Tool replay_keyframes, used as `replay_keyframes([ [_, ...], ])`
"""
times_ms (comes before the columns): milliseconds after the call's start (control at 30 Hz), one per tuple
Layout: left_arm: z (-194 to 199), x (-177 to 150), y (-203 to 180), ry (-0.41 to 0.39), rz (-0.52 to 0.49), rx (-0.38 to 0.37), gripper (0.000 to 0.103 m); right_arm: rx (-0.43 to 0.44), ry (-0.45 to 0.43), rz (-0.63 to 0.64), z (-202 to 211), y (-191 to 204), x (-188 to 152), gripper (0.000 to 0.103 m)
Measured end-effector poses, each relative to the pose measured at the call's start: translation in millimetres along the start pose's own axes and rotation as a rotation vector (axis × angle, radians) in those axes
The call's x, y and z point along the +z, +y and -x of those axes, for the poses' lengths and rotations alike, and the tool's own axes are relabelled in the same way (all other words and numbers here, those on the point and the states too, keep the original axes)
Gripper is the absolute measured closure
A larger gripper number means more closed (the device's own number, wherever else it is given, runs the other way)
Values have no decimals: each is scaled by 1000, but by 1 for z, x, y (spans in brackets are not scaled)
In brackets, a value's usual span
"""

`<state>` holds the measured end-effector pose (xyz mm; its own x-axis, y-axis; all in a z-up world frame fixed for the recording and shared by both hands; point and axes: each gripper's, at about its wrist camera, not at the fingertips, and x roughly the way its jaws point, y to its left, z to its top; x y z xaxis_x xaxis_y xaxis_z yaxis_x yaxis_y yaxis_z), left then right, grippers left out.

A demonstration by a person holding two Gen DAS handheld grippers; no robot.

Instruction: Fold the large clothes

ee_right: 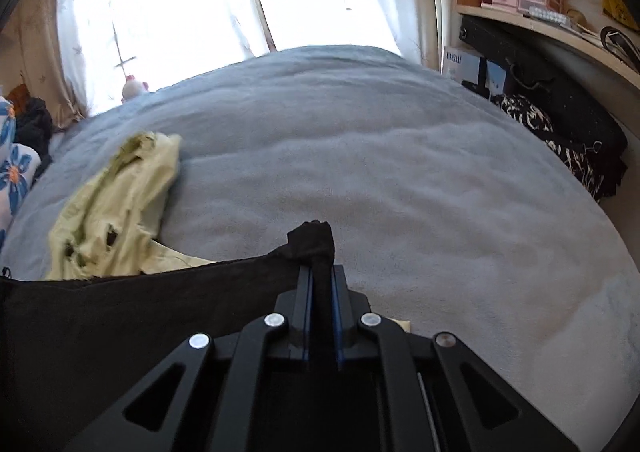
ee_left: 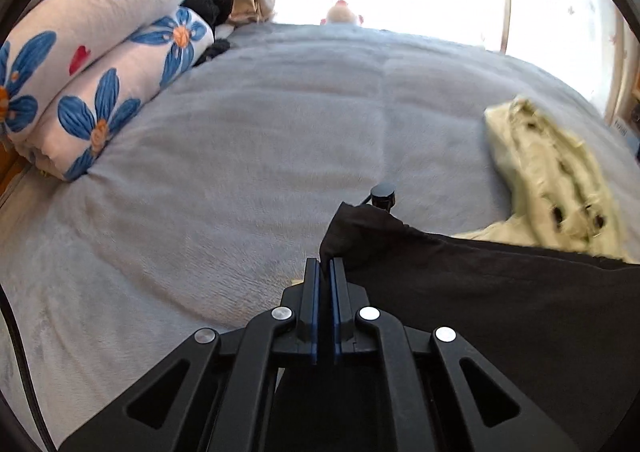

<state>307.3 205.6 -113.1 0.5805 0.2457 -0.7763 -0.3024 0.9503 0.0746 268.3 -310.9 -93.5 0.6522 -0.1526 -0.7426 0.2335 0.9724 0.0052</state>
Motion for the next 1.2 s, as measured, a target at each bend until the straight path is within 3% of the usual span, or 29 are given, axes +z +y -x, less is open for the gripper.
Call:
replay_keyframes([
  [133,-40,-13,6,88,34,88,102,-41,78,8,-29,1,-17,94],
  [233,-44,-15,20,95,104,45,102,-44,83,-7,-29,-2,-18,92],
  [333,-37,-13,21,86,85,33,101,-53,95,-15,-20,-5,-13,88],
  [467,-5,-12,17,30,55,11,97,-46,45,-10,16,8,-9,87],
  [600,44,-22,-1,-20,18,-92,94,38,21,6,62,39,-23,73],
  [800,116,-79,-58,48,-29,-325,89,219,58,94,112,117,-79,73],
  [867,128,-102,-77,83,-29,-369,88,271,69,106,122,133,-95,73],
  [967,129,-135,-95,137,-49,-364,88,323,97,138,130,153,-123,72],
  [1033,124,-151,-97,142,-62,-319,88,315,122,176,128,160,-139,72],
  [1200,117,-156,-65,133,-12,-276,88,179,135,231,120,130,-164,73],
])
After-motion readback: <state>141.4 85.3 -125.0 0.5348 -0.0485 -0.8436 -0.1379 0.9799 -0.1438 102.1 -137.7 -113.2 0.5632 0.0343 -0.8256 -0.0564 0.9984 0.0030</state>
